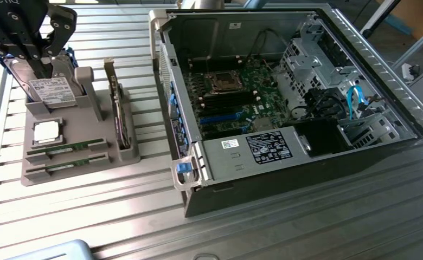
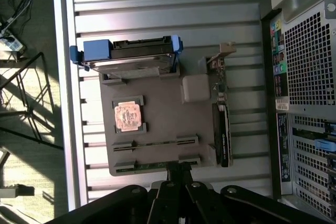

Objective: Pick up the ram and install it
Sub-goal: 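Pick up the ram and move it above insertion slot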

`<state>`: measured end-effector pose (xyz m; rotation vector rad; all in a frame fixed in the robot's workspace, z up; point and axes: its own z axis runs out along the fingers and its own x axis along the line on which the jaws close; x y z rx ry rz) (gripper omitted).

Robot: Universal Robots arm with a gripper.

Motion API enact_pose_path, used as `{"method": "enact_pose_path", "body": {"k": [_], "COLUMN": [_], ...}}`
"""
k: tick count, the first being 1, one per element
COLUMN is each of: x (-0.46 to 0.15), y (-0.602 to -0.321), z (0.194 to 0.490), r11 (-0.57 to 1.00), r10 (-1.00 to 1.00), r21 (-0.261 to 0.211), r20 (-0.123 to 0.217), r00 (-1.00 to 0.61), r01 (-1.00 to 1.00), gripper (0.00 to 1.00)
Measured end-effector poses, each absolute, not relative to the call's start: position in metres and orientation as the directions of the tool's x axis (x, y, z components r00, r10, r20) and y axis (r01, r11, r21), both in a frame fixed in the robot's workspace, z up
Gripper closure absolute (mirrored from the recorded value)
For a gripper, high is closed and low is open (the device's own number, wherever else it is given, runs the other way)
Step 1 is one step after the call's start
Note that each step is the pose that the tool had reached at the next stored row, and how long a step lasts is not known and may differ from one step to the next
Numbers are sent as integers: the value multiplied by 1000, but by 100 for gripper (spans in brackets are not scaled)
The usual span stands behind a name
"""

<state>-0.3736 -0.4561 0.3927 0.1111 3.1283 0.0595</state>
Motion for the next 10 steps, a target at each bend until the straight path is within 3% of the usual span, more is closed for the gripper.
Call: {"method": "enact_pose_path", "body": {"k": [10], "x": [-374], "y": [-456], "z": [393], "r11": [999], "r10": [20], "r21": [38], "r20": [-9], "r00": [-1000], "r01": [20], "gripper": [90]}}
